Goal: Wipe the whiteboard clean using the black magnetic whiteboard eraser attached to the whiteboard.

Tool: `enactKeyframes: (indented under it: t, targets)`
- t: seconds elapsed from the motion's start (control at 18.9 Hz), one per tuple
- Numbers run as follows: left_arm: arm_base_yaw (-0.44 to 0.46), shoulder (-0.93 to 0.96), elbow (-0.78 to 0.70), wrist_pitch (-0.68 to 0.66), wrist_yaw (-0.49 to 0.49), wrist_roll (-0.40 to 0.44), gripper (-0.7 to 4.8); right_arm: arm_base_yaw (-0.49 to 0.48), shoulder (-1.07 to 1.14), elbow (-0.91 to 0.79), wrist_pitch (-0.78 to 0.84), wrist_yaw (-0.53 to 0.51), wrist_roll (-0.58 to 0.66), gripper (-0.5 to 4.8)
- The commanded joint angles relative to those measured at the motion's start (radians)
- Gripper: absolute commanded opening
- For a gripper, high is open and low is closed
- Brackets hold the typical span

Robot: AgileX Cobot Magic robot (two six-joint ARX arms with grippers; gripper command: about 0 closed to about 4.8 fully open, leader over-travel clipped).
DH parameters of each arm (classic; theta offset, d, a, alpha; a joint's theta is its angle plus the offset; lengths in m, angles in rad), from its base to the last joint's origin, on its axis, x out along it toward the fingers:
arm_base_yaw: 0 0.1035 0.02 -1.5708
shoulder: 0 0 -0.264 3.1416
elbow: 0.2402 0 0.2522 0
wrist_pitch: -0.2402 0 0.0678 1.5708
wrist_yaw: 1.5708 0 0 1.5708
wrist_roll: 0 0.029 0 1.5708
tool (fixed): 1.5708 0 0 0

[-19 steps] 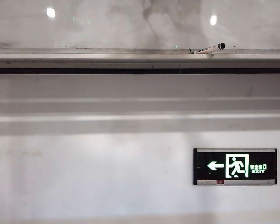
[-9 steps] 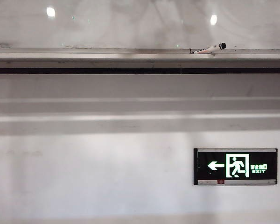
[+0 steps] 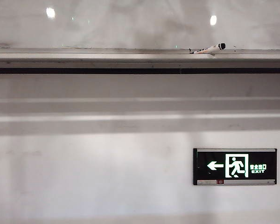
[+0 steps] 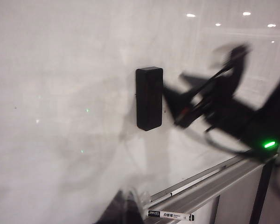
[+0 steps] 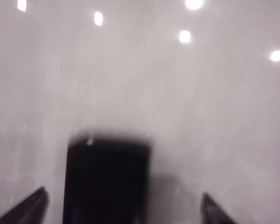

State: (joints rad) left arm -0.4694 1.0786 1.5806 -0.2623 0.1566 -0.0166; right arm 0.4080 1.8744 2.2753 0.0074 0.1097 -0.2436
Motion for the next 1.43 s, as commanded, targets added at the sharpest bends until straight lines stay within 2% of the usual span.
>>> enactKeyframes:
  t: [0.05, 0.26, 0.42, 0.53, 0.63, 0.74, 1.0, 1.16, 1.43]
  targets:
    - [-0.001, -0.006, 0.006, 0.009, 0.005, 0.0, -0.05, 0.001, 0.034, 0.006, 0.013, 0.006, 0.004, 4.79]
    - [-0.001, -0.006, 0.006, 0.01, 0.028, 0.0, -0.05, 0.001, 0.073, 0.006, 0.028, 0.03, 0.004, 4.79]
    - [-0.001, -0.008, 0.006, 0.01, 0.029, 0.0, -0.06, 0.0, 0.092, 0.006, 0.027, 0.045, 0.004, 4.05]
    - [-0.001, -0.011, 0.006, 0.01, 0.028, 0.0, -0.05, -0.004, 0.103, 0.006, 0.027, 0.056, 0.005, 3.96]
    - [-0.001, -0.015, 0.006, 0.01, 0.028, 0.0, -0.05, -0.008, 0.109, 0.006, 0.027, 0.057, 0.005, 3.19]
    - [-0.001, -0.016, 0.006, 0.01, 0.027, 0.0, -0.05, -0.015, 0.109, 0.006, 0.025, 0.059, 0.002, 1.54]
    - [-0.001, -0.016, 0.006, 0.01, 0.023, 0.001, -0.05, -0.031, 0.09, 0.011, 0.023, 0.226, -0.133, 1.42]
    - [-0.001, -0.016, 0.006, 0.01, 0.023, 0.001, -0.05, -0.072, 0.055, 0.011, 0.016, 0.233, -0.131, 1.11]
    - [-0.001, -0.017, 0.006, 0.01, 0.024, 0.001, -0.05, -0.186, -0.008, 0.011, -0.083, 0.219, -0.131, 1.11]
